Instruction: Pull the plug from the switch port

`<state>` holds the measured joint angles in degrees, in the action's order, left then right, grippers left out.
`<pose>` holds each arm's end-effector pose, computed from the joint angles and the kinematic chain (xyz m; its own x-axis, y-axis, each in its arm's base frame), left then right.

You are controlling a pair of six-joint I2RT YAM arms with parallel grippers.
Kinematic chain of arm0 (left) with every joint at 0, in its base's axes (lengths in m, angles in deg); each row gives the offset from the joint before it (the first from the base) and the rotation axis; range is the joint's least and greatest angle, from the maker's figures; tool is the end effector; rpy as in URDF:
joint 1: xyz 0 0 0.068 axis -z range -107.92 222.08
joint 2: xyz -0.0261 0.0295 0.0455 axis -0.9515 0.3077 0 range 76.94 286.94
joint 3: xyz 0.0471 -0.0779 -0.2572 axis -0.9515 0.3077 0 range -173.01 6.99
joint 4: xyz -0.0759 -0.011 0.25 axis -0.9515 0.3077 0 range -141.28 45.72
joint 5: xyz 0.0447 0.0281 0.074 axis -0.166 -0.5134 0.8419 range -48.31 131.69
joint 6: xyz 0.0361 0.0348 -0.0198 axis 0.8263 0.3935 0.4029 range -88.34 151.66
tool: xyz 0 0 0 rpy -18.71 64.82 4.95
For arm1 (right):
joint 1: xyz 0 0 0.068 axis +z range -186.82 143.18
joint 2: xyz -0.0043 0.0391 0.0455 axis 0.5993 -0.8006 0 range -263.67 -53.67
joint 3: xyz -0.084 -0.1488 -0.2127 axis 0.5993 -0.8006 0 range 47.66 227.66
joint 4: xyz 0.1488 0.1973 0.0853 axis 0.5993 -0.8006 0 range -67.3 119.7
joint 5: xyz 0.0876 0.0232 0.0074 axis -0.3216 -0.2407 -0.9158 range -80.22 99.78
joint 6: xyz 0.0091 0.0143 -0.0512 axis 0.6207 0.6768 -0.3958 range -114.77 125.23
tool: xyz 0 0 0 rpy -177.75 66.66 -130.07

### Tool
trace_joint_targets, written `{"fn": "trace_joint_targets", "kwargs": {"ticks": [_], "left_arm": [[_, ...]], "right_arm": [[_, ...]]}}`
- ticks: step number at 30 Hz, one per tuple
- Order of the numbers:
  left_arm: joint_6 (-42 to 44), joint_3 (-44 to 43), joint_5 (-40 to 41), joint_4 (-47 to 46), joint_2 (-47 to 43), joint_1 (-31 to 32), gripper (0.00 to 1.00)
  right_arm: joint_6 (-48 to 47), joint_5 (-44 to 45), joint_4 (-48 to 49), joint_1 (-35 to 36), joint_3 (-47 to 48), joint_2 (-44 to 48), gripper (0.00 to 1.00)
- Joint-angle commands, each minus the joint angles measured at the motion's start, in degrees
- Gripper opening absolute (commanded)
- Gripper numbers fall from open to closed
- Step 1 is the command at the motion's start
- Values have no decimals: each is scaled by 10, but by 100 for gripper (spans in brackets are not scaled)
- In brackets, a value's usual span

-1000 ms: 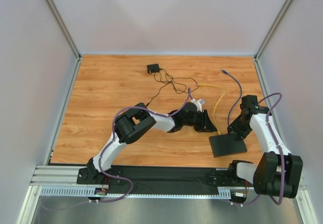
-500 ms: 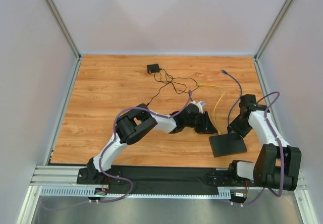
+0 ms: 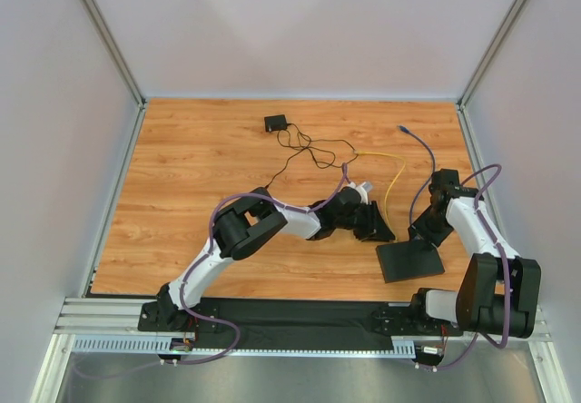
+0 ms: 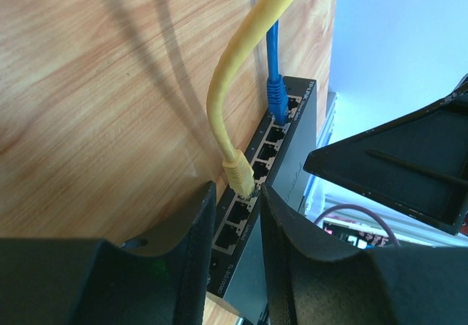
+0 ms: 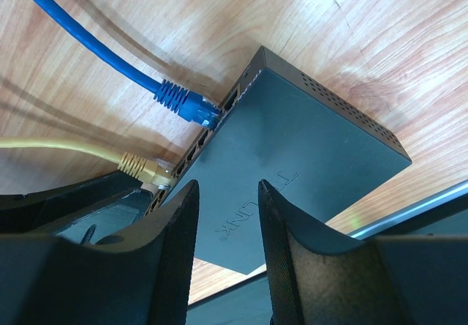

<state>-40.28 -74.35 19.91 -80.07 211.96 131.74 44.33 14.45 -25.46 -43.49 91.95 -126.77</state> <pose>0.2399 -0.4359 0.0932 -0.9895 -0.0572 -0.1328 0.0990 0.4006 -0.9109 0.1966 -0.0260 0.1918 -0.6882 0.7133 -0.1326 0.7194 0.6946 0.0036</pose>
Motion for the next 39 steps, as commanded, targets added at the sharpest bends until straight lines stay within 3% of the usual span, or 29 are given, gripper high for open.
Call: {"fn": "trace_joint_targets", "kwargs": {"ticks": [1, 11, 14, 19, 29, 39], "left_arm": [[-11, -17, 0, -8, 15, 7, 38], [-16, -25, -7, 2, 26, 8, 38], [-16, -22, -5, 1, 25, 9, 31], [-27, -23, -10, -7, 32, 9, 29], [-35, -7, -13, -55, 39, 9, 1], [-51, 11, -14, -114, 56, 9, 0]], "right_arm": [[-7, 7, 15, -4, 9, 0, 40], [-7, 10, 15, -3, 6, 2, 40], [-7, 10, 16, -3, 5, 2, 40], [-8, 6, 20, -3, 1, -2, 40], [-16, 17, 18, -1, 2, 6, 42], [-19, 43, 11, 16, 11, 4, 46]]}}
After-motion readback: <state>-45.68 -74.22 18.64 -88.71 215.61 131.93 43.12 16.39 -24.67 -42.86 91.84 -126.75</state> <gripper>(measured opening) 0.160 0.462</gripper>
